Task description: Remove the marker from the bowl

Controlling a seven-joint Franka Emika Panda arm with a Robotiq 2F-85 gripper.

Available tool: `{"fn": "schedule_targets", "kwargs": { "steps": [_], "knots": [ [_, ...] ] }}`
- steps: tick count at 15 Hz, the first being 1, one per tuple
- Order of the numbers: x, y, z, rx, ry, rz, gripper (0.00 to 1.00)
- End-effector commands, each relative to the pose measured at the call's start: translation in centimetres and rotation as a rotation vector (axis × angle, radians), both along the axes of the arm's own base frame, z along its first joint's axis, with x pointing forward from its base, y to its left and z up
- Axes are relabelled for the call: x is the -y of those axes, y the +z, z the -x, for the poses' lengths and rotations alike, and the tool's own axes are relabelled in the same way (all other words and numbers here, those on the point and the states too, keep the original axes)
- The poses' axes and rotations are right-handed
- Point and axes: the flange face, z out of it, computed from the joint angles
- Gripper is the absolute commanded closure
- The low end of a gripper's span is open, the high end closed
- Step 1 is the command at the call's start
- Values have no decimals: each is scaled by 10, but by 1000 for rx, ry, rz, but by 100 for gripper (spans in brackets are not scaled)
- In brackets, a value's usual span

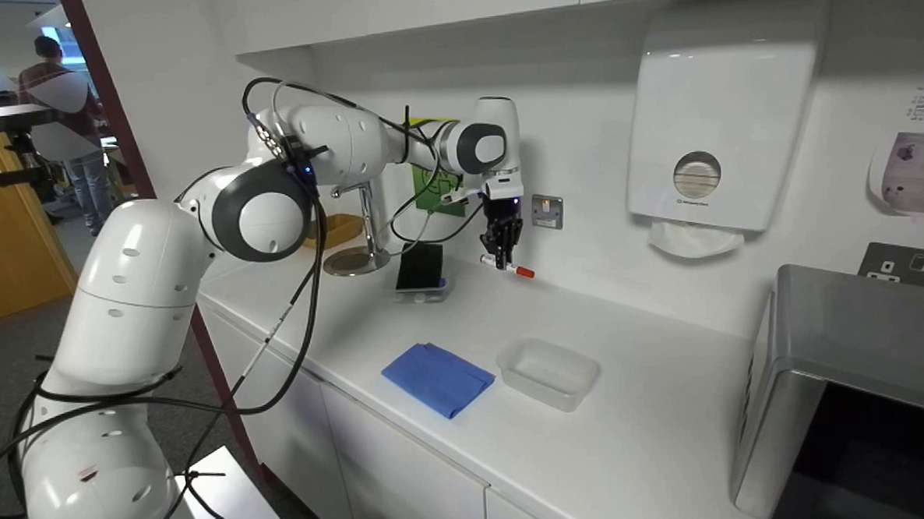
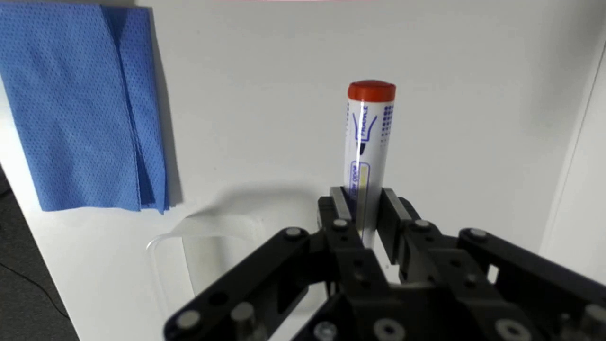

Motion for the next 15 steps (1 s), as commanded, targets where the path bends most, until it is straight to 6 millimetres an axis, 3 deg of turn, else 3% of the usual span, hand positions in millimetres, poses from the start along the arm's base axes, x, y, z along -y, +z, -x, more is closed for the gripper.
{"fn": "schedule_targets", "kwargs": {
  "steps": [1, 9, 15],
  "knots": [
    [-25, 0, 5, -17, 9, 26, 95],
    [-55, -19, 16, -42, -12, 68, 95],
    [-53, -2, 43, 11, -48, 75, 95]
  ]
}}
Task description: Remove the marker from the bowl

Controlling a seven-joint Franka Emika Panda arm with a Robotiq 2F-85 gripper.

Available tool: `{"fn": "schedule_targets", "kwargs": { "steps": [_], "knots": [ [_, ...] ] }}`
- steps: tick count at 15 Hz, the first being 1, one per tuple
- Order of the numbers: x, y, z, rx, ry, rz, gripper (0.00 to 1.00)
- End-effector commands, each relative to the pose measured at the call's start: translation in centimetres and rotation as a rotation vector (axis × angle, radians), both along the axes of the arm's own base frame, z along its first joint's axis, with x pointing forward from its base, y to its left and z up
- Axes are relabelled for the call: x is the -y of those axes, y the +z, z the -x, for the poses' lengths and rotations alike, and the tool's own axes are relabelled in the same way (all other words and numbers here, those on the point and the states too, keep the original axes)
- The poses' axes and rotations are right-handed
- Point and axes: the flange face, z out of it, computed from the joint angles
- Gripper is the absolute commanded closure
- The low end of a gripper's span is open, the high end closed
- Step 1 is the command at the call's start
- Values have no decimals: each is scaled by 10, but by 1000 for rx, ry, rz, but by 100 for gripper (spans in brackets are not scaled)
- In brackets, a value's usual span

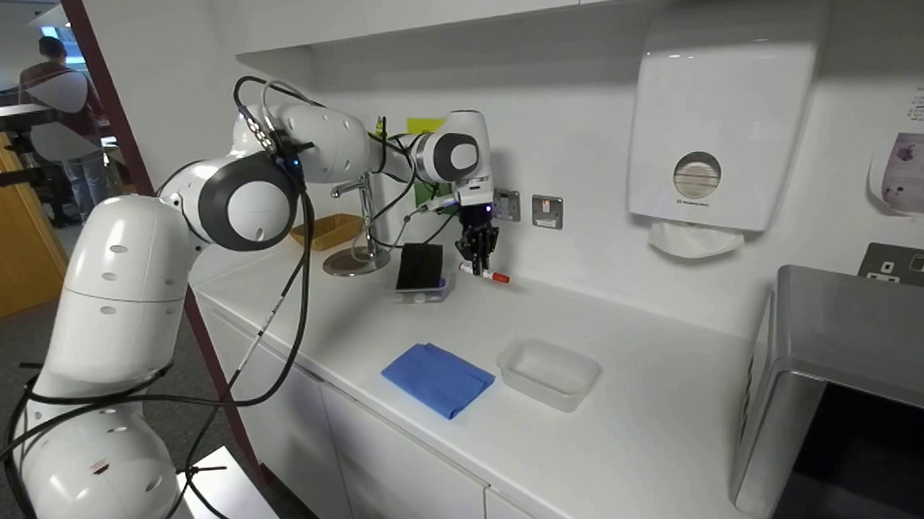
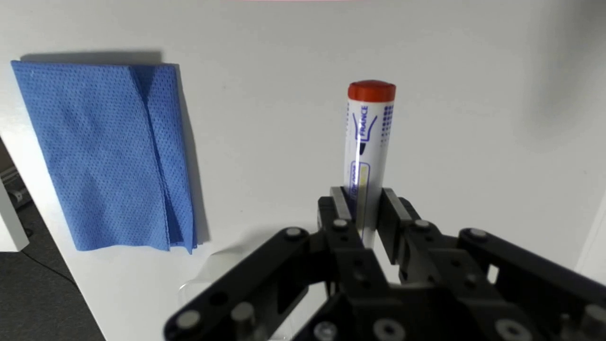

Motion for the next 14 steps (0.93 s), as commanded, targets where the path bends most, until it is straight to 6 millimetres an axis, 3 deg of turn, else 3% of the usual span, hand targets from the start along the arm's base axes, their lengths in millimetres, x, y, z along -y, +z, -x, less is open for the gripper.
{"fn": "schedule_targets", "kwargs": {
  "steps": [1, 8, 14],
  "knots": [
    [5, 21, 35, 46, -38, 15, 95],
    [10, -1, 74, -23, -74, -21, 95],
    [12, -33, 72, -50, -70, -12, 95]
  ]
}}
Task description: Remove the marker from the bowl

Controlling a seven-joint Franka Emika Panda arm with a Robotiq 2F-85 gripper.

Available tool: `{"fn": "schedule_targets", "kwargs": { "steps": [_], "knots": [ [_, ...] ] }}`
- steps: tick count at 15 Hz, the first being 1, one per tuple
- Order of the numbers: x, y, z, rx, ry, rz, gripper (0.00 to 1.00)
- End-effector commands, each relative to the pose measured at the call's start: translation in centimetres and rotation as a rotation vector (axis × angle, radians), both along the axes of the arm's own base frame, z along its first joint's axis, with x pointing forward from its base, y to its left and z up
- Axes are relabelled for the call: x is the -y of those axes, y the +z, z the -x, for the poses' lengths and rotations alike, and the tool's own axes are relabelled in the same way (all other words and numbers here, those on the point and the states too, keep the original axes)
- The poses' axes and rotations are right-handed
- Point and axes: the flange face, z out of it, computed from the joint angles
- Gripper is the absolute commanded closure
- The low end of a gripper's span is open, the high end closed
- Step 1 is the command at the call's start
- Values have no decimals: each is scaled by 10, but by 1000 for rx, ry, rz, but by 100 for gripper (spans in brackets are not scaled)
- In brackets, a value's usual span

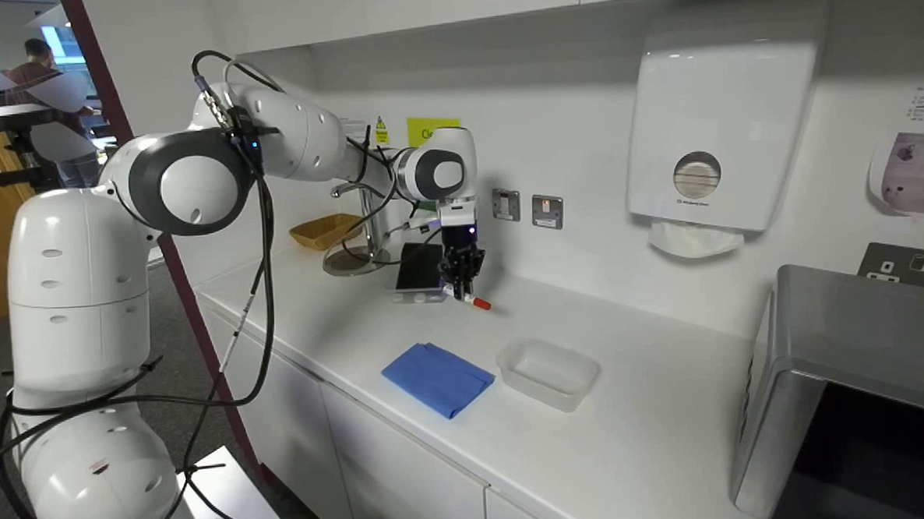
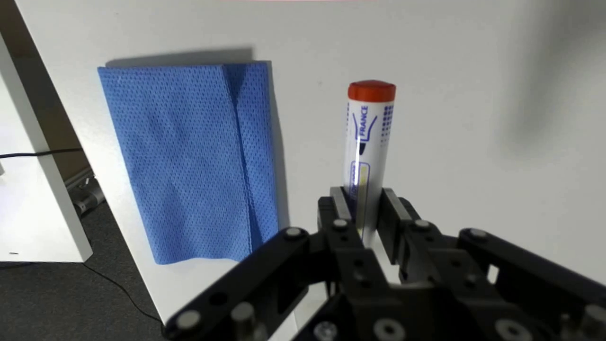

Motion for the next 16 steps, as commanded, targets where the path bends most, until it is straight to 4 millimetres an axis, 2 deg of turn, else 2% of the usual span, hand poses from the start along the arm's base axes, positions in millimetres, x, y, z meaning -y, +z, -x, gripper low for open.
{"fn": "schedule_targets", "kwargs": {
  "steps": [1, 7, 16],
  "knots": [
    [1, -11, 7, 7, -10, -2, 95],
    [0, -33, 4, -27, -6, -7, 95],
    [2, -76, -7, -76, -2, 0, 95]
  ]
}}
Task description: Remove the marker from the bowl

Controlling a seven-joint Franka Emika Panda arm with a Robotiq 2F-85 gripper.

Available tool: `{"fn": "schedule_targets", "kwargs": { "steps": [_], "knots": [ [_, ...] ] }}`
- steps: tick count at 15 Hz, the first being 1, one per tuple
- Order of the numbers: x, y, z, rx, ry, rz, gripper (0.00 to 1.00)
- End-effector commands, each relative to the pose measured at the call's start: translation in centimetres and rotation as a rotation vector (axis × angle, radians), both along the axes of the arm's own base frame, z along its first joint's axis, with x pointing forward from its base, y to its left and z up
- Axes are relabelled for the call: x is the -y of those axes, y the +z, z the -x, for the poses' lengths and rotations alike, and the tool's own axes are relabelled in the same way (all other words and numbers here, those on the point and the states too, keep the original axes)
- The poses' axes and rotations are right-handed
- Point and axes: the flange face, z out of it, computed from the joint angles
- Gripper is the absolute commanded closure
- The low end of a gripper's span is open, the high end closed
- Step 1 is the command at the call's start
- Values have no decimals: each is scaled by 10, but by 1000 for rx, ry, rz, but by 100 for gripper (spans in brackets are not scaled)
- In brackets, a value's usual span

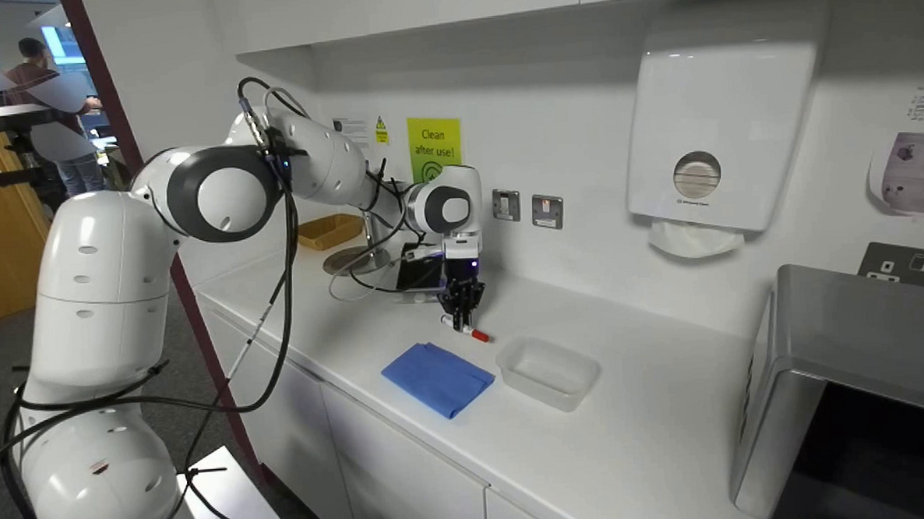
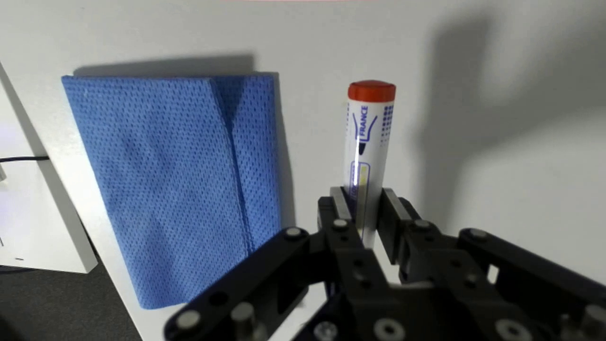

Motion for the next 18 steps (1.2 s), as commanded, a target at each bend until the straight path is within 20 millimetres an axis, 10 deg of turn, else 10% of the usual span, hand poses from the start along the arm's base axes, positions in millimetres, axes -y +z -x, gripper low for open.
{"fn": "schedule_targets", "kwargs": {
  "steps": [1, 8, 9, 18],
  "knots": [
    [3, -4, -3, 12, -6, -7, 95],
    [4, -9, -5, 4, -5, -4, 95],
    [4, -9, -5, 4, -4, -4, 56],
    [3, -2, -5, 14, -3, 3, 0]
  ]
}}
